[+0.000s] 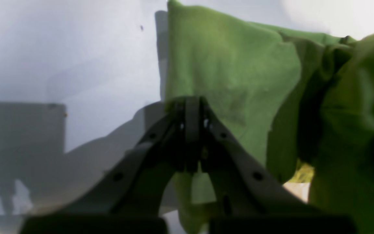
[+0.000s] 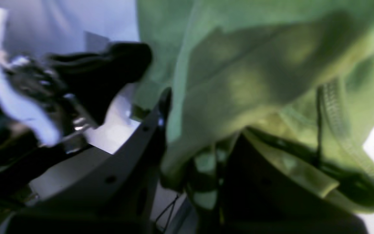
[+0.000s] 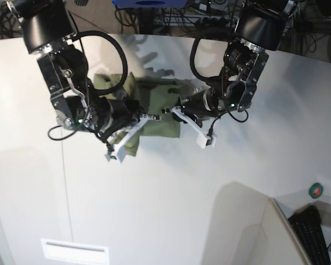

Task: Layout the t-shirt on the table in an organized manner, then fold the t-shirt properly
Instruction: 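Press and tuck the folded bundle with the right gripper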

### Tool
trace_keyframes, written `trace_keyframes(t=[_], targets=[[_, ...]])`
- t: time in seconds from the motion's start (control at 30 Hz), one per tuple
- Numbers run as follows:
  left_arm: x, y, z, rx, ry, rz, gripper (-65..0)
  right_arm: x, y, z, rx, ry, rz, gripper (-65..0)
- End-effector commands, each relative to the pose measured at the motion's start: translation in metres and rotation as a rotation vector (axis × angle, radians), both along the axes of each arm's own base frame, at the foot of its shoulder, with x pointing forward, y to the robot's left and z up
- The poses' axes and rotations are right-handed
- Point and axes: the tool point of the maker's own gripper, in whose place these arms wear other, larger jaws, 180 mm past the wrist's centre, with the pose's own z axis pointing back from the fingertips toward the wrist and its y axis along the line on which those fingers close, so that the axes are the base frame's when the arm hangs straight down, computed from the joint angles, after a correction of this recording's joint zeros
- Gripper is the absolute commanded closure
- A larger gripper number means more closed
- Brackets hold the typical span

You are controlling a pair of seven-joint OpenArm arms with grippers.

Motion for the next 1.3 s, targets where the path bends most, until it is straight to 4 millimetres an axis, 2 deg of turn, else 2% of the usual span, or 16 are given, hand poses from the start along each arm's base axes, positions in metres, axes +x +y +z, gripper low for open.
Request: trace_keyframes(t=[0.0, 0.23, 0.43, 0.53, 0.63, 0.7, 0.8, 0.97, 1.07, 1.17, 1.27], targets=[[0.011, -0.002, 0.01, -0.013, -0.036, 0.004, 0.0, 0.011, 0.01, 0.013, 0.033, -0.036, 0.004, 0.0], [0.011, -0.002, 0.009, -0.013, -0.035, 0.004, 0.0, 0.014, 0.022, 0.017, 0.05, -0.034, 0.015, 0.0], [0.011, -0.002, 0.011, -0.015, -0.039, 0.004, 0.0, 0.017, 0.013, -0.003, 0.012, 0.018, 0.0, 0.0], [0.011, 0.003, 0.012, -0.01, -0.042, 0.007, 0.0, 0.021, 0.011, -0.004, 0.005, 0.022, -0.003, 0.0], [0.018, 0.014, 0.027, 0.01, -0.092, -0.007, 0.0, 0.018, 0.008, -0.013, -0.006, 0.05, -0.008, 0.0], [0.014, 0.028, 0.037, 0.038, -0.123, -0.021, 0.0, 0.018, 0.008, -0.014, -0.009, 0.053, -0.009, 0.0], [0.002, 0.074, 0.045, 0.085, -0.119, 0.038, 0.0, 0.018, 0.008, -0.014, -0.009, 0.053, -0.009, 0.0], [-0.043, 0.195, 0.045, 0.197, 0.052, 0.248, 0.0, 0.02, 0.008, -0.013, -0.007, 0.051, -0.012, 0.0], [-0.063, 0.247, 0.053, 0.274, 0.069, 0.33, 0.0, 0.025, 0.007, -0.011, -0.012, 0.056, -0.045, 0.0], [-0.07, 0.271, 0.06, 0.304, 0.067, 0.375, 0.0, 0.032, 0.007, -0.007, -0.014, 0.058, -0.08, 0.0], [-0.07, 0.275, 0.062, 0.304, 0.064, 0.39, 0.0, 0.036, 0.013, -0.005, -0.007, 0.062, -0.085, 0.0]])
